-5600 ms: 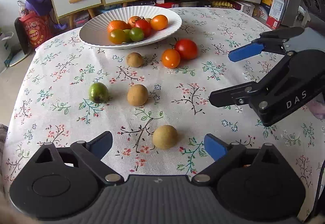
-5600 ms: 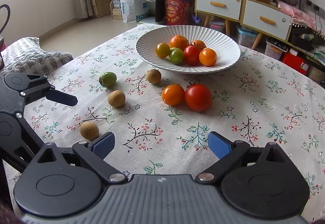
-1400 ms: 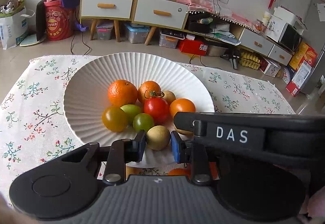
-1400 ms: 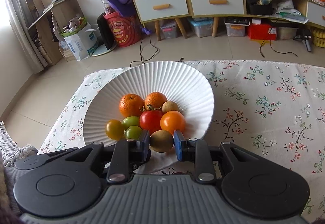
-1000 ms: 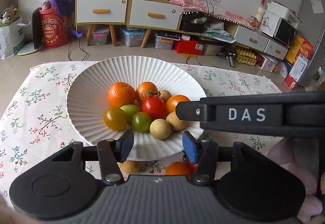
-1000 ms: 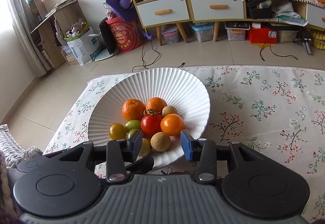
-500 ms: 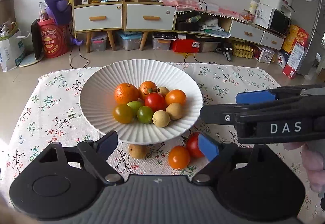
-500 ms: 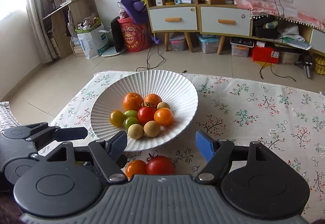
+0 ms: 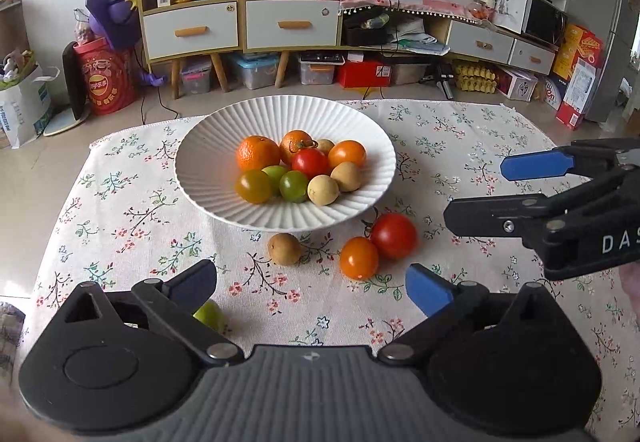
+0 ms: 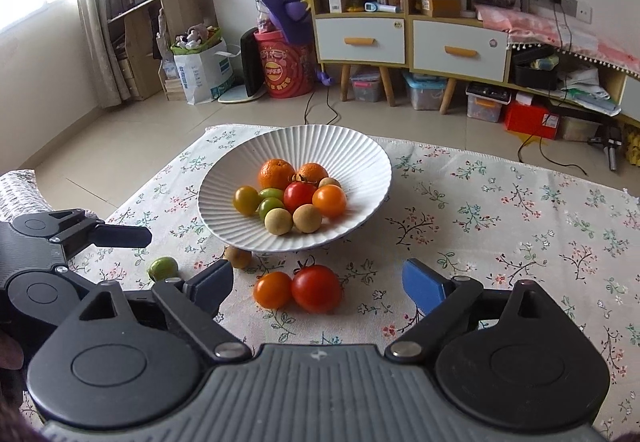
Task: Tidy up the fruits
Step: 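Withdraw both tools from the plate back over the loose fruit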
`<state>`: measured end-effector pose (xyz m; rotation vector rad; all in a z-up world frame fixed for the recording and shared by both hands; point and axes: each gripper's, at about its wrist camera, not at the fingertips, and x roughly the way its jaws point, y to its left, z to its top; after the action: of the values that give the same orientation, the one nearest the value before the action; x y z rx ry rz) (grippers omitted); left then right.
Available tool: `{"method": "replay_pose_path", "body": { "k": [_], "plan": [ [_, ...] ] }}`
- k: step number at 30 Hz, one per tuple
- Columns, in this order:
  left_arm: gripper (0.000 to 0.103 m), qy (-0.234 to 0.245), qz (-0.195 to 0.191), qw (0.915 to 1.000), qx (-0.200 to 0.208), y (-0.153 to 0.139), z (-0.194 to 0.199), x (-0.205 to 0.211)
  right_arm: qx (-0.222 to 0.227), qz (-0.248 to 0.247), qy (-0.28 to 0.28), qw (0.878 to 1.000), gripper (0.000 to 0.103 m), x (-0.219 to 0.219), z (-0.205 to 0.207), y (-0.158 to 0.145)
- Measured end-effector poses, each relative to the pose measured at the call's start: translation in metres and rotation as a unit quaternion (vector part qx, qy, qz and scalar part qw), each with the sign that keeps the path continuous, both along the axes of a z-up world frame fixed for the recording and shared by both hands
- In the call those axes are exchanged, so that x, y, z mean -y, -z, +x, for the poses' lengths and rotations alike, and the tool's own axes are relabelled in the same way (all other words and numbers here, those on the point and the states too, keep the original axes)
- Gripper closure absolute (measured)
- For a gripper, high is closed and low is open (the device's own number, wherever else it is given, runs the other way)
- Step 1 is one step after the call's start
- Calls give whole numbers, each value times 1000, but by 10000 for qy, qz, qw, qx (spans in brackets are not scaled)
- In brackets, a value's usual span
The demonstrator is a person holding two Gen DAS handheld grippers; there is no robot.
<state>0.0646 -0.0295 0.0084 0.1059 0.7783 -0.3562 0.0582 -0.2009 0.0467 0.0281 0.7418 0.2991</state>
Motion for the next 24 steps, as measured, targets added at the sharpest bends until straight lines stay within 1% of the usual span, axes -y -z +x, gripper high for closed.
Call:
{"method": "replay_pose_path", "body": {
  "k": [7, 16, 24],
  "plan": [
    [3, -72, 17, 10000, -56, 6, -12, -13, 54, -90, -113, 9999, 7, 0, -14, 5],
    [3, -106, 122, 9998, -138, 15, -25, -27, 81, -236, -334, 9991, 4, -5, -29, 13],
    [3, -141, 203, 9996, -116, 24, -32, -41, -71, -402, -468, 9981, 3, -11, -37, 32]
  ]
}}
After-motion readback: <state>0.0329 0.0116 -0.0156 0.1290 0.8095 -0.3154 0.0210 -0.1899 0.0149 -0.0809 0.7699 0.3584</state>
